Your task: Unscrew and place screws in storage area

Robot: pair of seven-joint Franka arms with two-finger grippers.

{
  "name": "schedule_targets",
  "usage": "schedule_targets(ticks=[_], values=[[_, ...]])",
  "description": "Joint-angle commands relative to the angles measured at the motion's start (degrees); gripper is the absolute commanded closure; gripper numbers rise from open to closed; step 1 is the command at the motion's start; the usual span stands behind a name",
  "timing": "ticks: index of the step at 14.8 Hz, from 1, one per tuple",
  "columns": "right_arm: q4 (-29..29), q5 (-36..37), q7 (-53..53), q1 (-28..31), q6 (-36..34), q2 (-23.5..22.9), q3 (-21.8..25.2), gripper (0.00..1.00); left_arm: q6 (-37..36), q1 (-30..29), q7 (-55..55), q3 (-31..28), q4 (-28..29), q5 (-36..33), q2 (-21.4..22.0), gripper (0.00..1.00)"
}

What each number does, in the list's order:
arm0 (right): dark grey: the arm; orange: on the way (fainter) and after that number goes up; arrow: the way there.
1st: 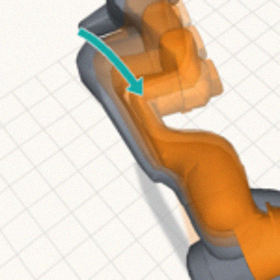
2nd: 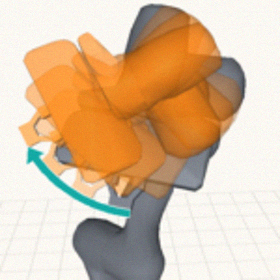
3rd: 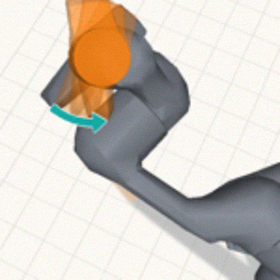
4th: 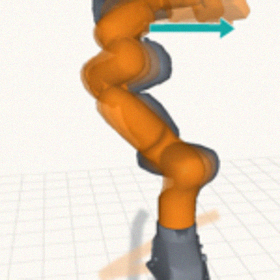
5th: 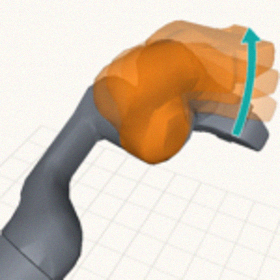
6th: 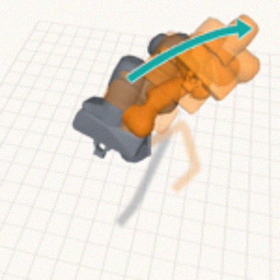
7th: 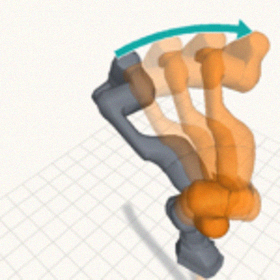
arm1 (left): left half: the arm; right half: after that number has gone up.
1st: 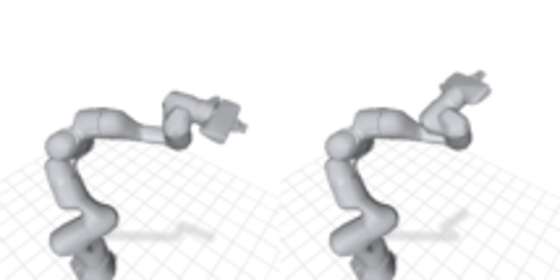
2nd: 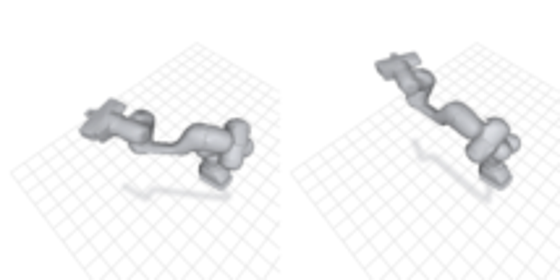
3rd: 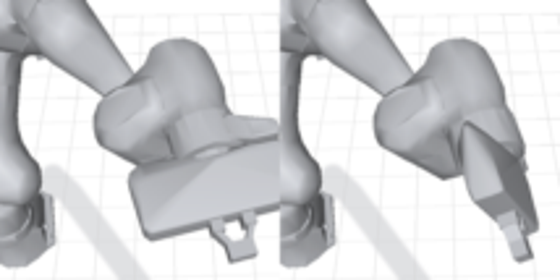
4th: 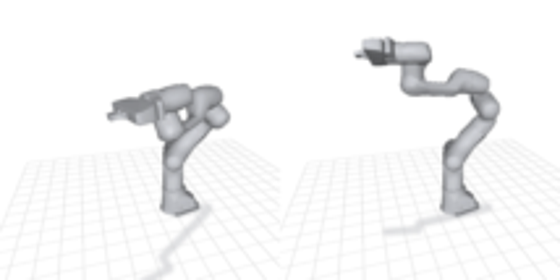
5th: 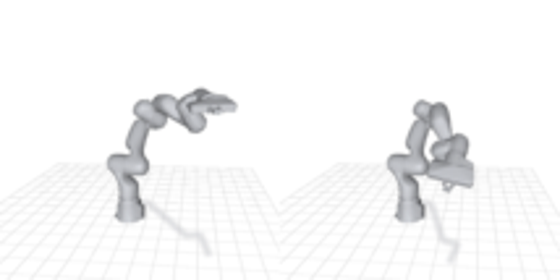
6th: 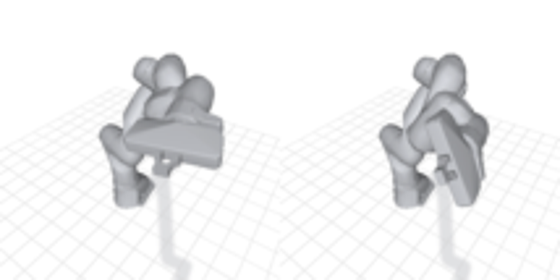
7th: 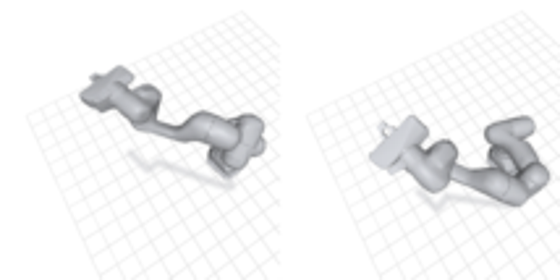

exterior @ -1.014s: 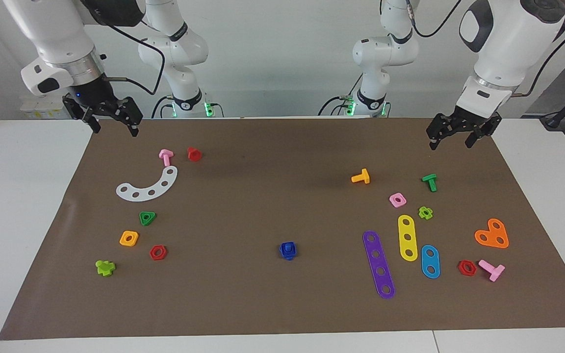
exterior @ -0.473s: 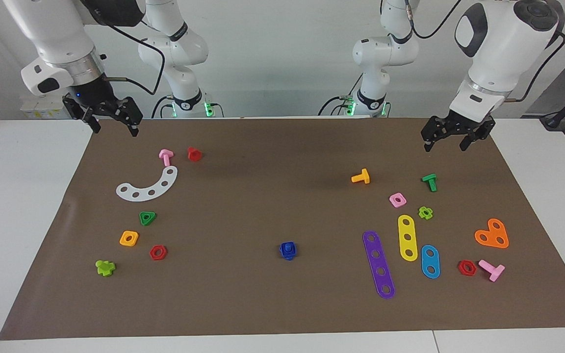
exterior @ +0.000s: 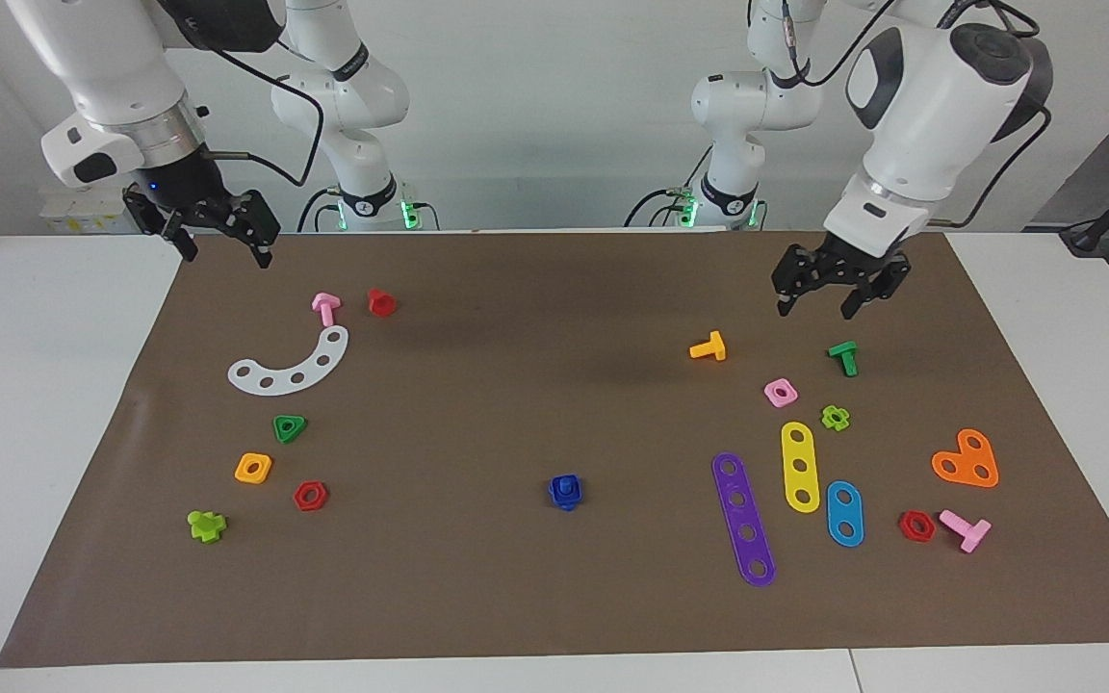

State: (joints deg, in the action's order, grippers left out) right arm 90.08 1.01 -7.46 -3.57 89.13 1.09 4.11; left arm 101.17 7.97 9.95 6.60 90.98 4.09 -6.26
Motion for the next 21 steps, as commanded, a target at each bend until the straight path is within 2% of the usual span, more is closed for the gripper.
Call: schedule_targets(ticks=[1, 6, 10, 12, 14, 21], values=[[1.7, 0.0, -0.5, 0.3, 0.9, 1.4, -0.3, 0.0, 1.6, 5.3, 4.5, -0.9, -9.3, 0.3, -8.5, 0.09], [1.7, 0.0, -0.5, 0.3, 0.9, 1.4, -0.3, 0.0, 8.7, 10.8, 7.2, -1.1, -12.9, 0.1, -14.3, 0.12], [1.7, 0.0, -0.5, 0.3, 0.9, 1.4, -0.3, 0.0, 9.8, 16.0, 15.0, -1.4, -24.9, -3.6, -25.6, 0.12], [1.6, 0.0, -0.5, 0.3, 0.9, 1.4, -0.3, 0.0, 10.4, 20.0, 16.1, -4.7, -29.4, -3.7, -31.0, 0.12], [1.7, 0.0, -0.5, 0.3, 0.9, 1.4, -0.3, 0.0, 13.8, 24.7, 16.8, -9.9, -30.1, -3.4, -32.6, 0.12], [1.7, 0.0, -0.5, 0.4, 0.9, 1.4, -0.3, 0.0, 19.0, 26.5, 16.9, -9.9, -28.7, -3.7, -35.8, 0.12]])
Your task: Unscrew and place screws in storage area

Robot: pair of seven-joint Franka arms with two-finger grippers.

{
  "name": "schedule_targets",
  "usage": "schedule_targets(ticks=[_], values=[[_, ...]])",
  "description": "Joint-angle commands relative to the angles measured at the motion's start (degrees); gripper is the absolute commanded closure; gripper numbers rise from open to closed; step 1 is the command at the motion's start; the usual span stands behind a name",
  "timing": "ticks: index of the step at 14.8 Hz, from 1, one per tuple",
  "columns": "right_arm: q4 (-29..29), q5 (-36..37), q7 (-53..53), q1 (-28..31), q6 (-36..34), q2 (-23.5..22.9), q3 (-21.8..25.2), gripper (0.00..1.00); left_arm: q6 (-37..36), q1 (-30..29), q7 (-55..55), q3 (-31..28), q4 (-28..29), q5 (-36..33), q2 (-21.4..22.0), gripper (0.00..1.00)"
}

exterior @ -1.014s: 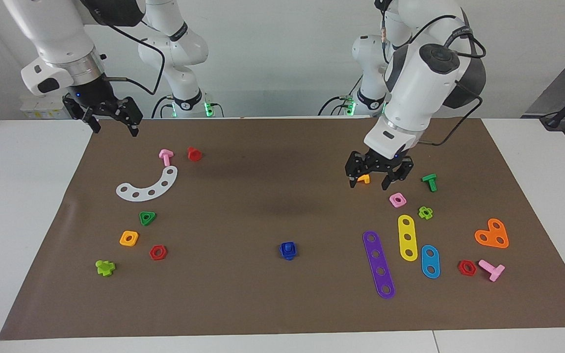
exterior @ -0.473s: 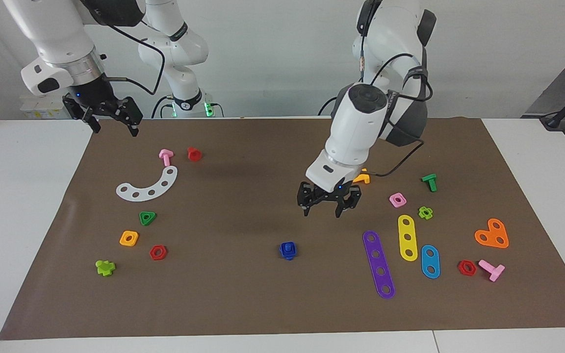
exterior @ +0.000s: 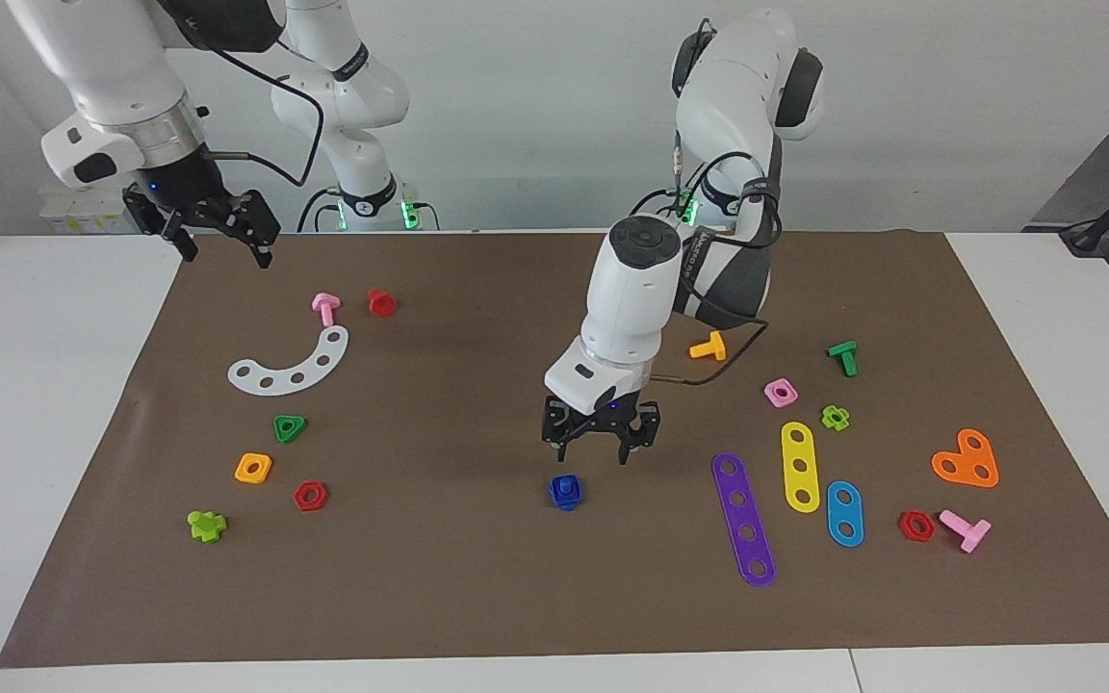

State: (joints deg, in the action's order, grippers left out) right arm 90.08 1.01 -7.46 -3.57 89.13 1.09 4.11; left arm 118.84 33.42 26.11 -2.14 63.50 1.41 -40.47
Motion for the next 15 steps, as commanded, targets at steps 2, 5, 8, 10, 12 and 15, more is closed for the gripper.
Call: schedule_targets(ticks=[2, 5, 8, 10, 12, 15], values=[[1.7, 0.0, -0.5, 0.3, 0.9, 1.4, -0.3, 0.0, 2.7, 1.9, 0.8, -1.2, -0.5, -1.2, -2.8, 0.12], [1.7, 0.0, -0.5, 0.3, 0.9, 1.4, -0.3, 0.0, 5.7, 3.4, 1.0, -1.6, -0.7, -1.1, -5.7, 0.12], [1.6, 0.0, -0.5, 0.4, 0.9, 1.4, -0.3, 0.0, 6.2, 3.4, 1.9, -1.6, -0.5, -1.1, -5.9, 0.12], [1.7, 0.0, -0.5, 0.3, 0.9, 1.4, -0.3, 0.0, 7.0, 3.2, 1.9, -1.6, -0.4, -1.1, -6.5, 0.12], [1.7, 0.0, -0.5, 0.3, 0.9, 1.4, -0.3, 0.0, 8.1, 3.1, 1.9, -1.7, 0.6, -1.1, -6.7, 0.12], [1.7, 0.0, -0.5, 0.4, 0.9, 1.4, -0.3, 0.0, 8.7, 3.0, 2.0, -1.7, 1.3, -1.1, -6.9, 0.11]])
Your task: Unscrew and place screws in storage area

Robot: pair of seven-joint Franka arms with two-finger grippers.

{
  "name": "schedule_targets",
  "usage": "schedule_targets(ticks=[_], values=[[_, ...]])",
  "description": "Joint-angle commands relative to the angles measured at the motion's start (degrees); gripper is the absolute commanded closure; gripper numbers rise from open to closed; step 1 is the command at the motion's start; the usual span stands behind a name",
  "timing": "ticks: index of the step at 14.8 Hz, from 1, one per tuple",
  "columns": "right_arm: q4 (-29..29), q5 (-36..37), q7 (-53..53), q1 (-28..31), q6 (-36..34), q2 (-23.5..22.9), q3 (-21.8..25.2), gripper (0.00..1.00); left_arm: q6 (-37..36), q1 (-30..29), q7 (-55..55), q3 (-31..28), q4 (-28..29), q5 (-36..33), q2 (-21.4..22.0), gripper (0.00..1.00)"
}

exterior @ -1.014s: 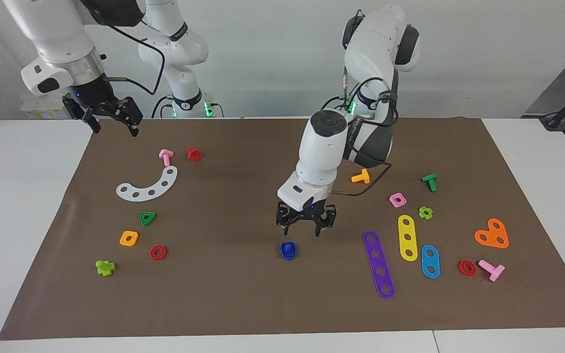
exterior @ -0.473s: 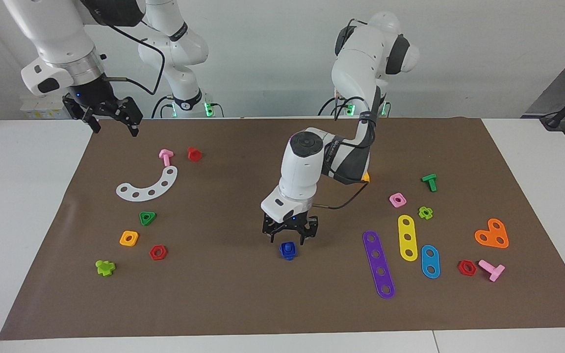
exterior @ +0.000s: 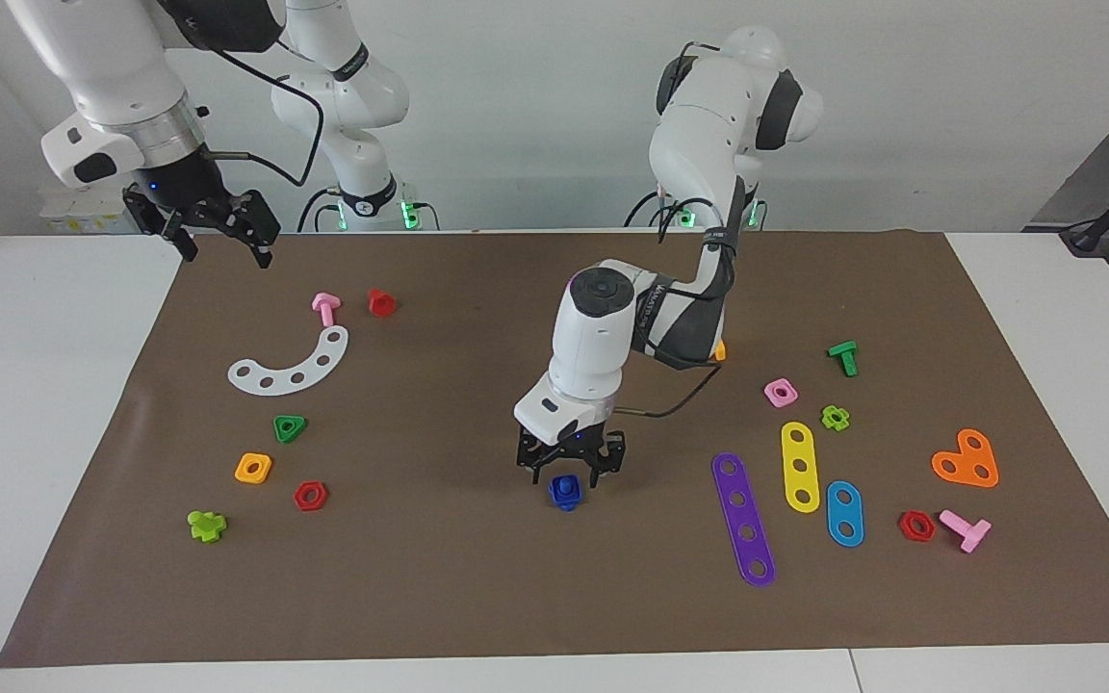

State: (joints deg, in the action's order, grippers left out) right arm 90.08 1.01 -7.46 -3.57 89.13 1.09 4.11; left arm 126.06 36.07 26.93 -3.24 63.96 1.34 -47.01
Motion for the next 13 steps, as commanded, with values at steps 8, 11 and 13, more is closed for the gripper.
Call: schedule_targets(ticks=[8, 11, 13], values=[[1.7, 0.0, -0.5, 0.3, 0.9, 1.4, -0.4, 0.0, 4.2, 0.5, 2.3, -0.8, 2.5, -1.2, -1.4, 0.11], [1.7, 0.0, -0.5, 0.3, 0.9, 1.4, -0.3, 0.0, 4.7, 0.7, 2.4, -0.8, 2.7, -1.3, -1.7, 0.13], [1.7, 0.0, -0.5, 0.3, 0.9, 1.4, -0.3, 0.0, 4.9, 0.7, 2.5, -0.8, 2.8, -1.3, -1.9, 0.15]])
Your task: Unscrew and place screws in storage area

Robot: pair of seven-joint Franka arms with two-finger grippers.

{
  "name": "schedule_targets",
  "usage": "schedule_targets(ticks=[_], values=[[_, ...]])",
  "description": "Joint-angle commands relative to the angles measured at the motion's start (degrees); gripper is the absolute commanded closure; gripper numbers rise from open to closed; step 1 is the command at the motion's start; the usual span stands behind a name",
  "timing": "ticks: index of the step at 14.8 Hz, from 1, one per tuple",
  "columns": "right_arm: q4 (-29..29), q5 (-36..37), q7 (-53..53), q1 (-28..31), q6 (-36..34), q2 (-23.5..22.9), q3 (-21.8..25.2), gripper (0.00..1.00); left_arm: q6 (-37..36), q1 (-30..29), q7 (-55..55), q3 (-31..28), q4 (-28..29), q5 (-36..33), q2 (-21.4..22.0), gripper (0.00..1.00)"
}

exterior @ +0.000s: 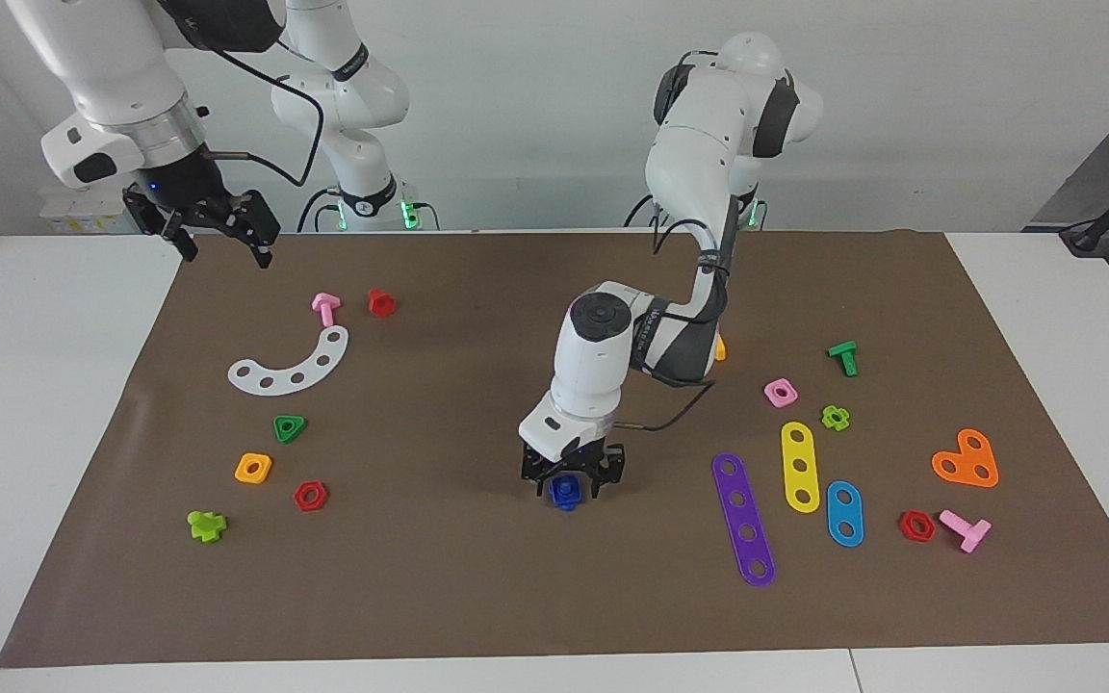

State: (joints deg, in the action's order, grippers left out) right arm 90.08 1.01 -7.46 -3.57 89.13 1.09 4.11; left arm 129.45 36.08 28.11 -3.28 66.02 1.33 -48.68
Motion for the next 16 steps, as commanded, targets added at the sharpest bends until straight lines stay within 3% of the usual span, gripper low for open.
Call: schedule_targets(ticks=[1, 6, 16], values=[[1.7, 0.0, -0.5, 0.3, 0.9, 1.4, -0.3, 0.0, 1.5, 0.7, 1.4, -0.8, 0.8, -1.4, -0.4, 0.16], [1.7, 0.0, -0.5, 0.3, 0.9, 1.4, -0.3, 0.0, 1.4, 0.7, 2.1, -0.8, 0.8, -2.3, -0.6, 0.21], [1.7, 0.0, -0.5, 0.3, 0.9, 1.4, -0.3, 0.0, 0.5, 0.7, 2.1, -0.8, 0.8, -2.3, -0.6, 0.44]])
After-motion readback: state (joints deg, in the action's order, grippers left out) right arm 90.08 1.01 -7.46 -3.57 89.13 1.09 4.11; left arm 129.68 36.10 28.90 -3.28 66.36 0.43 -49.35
